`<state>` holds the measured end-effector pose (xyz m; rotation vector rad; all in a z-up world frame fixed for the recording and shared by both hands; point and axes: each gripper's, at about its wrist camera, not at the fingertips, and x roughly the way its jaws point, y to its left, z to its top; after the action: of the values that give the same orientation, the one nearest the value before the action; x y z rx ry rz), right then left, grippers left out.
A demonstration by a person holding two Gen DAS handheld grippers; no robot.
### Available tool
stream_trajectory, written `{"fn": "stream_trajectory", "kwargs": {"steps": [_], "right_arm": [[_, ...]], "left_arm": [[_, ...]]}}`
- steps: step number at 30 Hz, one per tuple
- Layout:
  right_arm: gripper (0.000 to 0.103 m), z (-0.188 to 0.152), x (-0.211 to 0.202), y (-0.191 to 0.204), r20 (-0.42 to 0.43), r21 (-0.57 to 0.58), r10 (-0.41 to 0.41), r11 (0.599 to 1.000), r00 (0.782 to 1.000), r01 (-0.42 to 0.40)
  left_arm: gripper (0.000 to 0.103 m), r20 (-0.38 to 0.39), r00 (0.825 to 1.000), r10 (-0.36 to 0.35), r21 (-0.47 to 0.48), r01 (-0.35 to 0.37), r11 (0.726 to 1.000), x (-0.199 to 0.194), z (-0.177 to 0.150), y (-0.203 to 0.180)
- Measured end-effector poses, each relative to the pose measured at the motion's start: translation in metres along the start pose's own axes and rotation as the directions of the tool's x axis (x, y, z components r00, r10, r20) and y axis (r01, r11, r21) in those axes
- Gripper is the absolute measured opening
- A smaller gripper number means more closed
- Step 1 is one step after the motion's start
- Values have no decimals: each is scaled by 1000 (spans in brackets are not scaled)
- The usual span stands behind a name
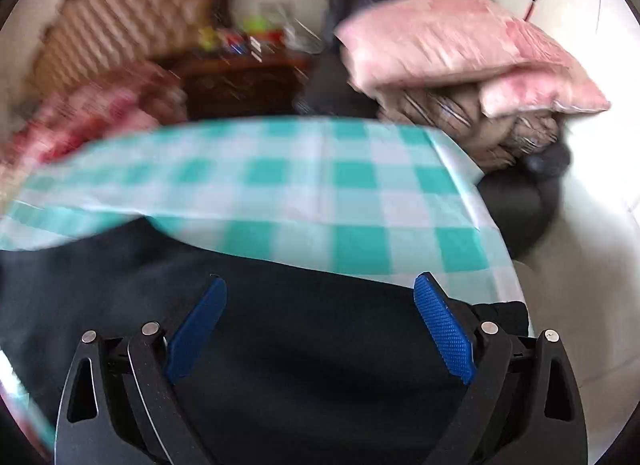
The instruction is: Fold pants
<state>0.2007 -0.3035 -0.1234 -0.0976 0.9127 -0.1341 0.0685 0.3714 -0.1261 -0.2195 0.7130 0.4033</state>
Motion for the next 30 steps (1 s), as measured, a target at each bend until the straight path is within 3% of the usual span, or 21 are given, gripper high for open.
{"fn": "stream_trajectory", "kwargs": {"steps": [1, 2, 4, 8, 11, 13, 25, 28, 30], "right_arm": [[91, -3, 11, -5, -32, 15, -26, 1000, 999, 27], [91, -7, 19, -10, -55, 32, -37, 999, 998, 39], [91, -14, 30, -14, -77, 26, -66, 997, 995, 68], [91, -20, 33, -7, -65, -11, -108, 994, 992, 107], [92, -21, 36, -9, -69, -3, -106, 994, 992, 106], [92, -20, 37, -8, -69, -4, -104, 995, 992, 104], [92, -18, 41, -10, -67, 5, -95, 995, 993, 96], [93, -18, 41, -10, -68, 6, -93, 996, 993, 93], [93, -18, 41, -10, -68, 4, -95, 995, 993, 95]], "left_arm": [[28, -18, 999, -37, 41, 38, 998, 7, 2, -14], [22, -35, 998, -54, 85, 57, 995, 14, 3, -28], [20, -76, 992, -102, 145, 113, 983, 31, 3, -55], [18, -200, 966, -165, 126, 192, 973, 79, -1, -76], [19, -259, 962, -88, 139, 127, 982, 116, -4, -72], [16, -264, 956, -129, 76, 154, 985, 125, -1, -63], [12, -278, 958, -70, 25, 80, 996, 124, 13, -41], [2, -275, 956, -97, -90, 75, 993, 127, 15, -22], [2, -277, 955, -110, -153, 69, 986, 127, 16, -13]]}}
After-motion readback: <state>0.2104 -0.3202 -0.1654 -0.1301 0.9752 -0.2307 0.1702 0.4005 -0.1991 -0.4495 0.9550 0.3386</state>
